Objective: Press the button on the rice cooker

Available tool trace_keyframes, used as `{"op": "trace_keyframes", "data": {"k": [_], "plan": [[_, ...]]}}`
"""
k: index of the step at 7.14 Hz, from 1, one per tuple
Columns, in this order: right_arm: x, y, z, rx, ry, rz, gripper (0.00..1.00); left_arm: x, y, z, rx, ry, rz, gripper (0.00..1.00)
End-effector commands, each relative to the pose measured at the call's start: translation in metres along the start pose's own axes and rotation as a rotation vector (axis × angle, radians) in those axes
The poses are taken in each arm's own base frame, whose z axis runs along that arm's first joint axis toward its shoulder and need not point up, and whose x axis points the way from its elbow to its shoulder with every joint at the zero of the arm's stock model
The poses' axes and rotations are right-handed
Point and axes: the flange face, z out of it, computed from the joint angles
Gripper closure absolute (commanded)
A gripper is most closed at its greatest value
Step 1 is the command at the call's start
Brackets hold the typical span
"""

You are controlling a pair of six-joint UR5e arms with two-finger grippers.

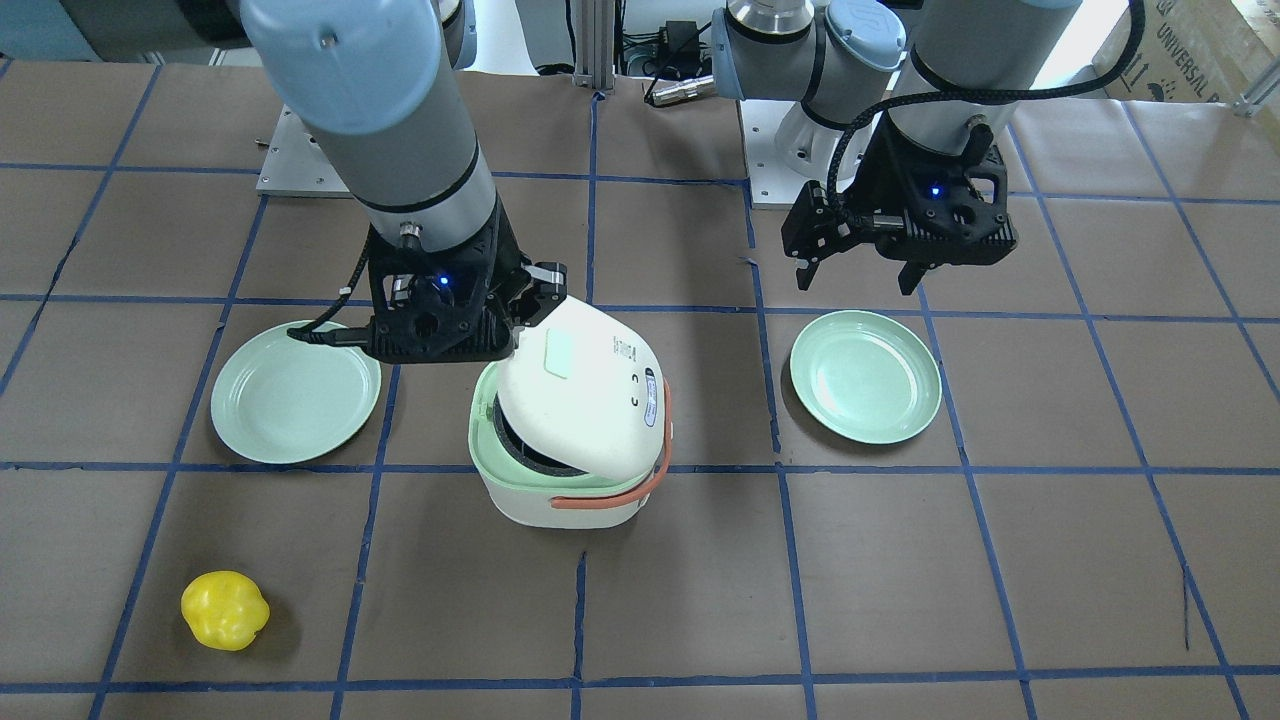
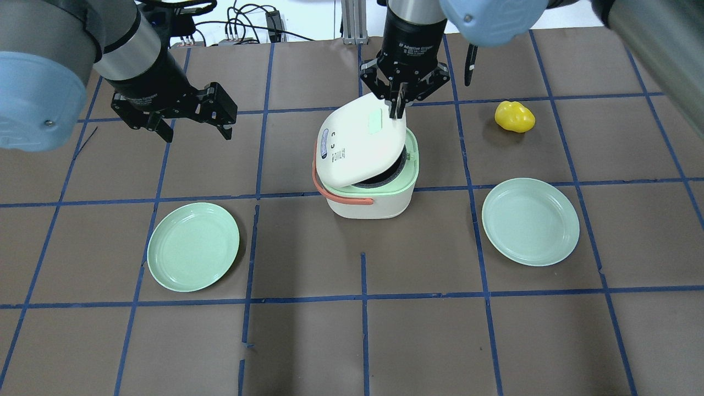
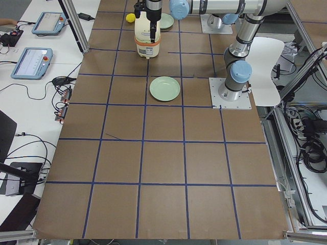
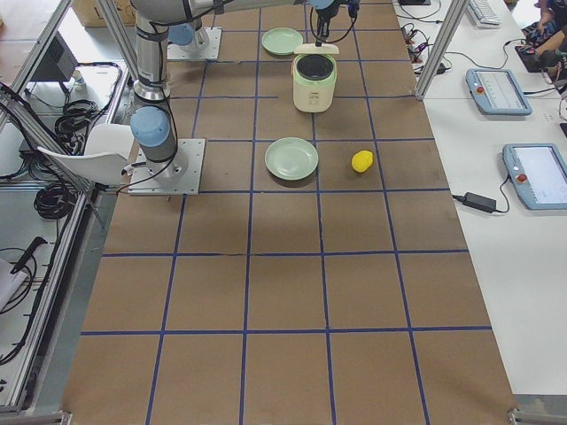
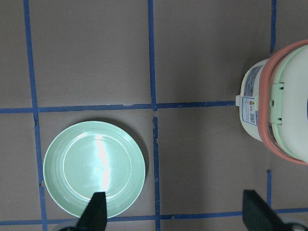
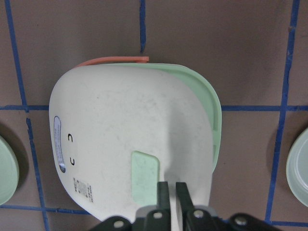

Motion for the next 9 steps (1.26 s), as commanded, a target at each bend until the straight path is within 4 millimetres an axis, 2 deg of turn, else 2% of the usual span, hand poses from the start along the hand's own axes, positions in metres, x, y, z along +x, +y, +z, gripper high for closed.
{"op": "trace_keyframes", "data": {"k": [1,2,4,5,6,8,9], "plan": [[0.014,0.0,-0.047,0.065,-0.008,0.013,0.18,0.0,0.0,0.0,0.0,0.0,0.0,0.0],[0.036,-0.002,-0.059,0.085,-0.006,0.04,0.03,0.0,0.0,0.001,-0.001,0.0,0.0,0.0],[0.084,-0.002,-0.07,0.093,0.029,-0.025,0.0,-0.001,0.0,0.0,0.0,0.0,0.005,0.0],[0.101,0.009,-0.067,0.079,0.059,-0.088,0.0,-0.001,0.0,0.001,-0.001,-0.002,0.005,0.0],[0.118,0.03,-0.057,0.051,0.082,-0.136,0.0,-0.001,0.0,0.001,-0.001,-0.002,0.005,0.0],[0.154,0.078,-0.027,0.015,0.095,-0.094,0.0,-0.001,0.0,0.001,-0.001,-0.002,0.006,0.0],[0.169,0.084,-0.023,0.046,0.116,-0.102,0.0,-0.001,0.0,0.001,-0.001,-0.002,0.005,0.0]]}}
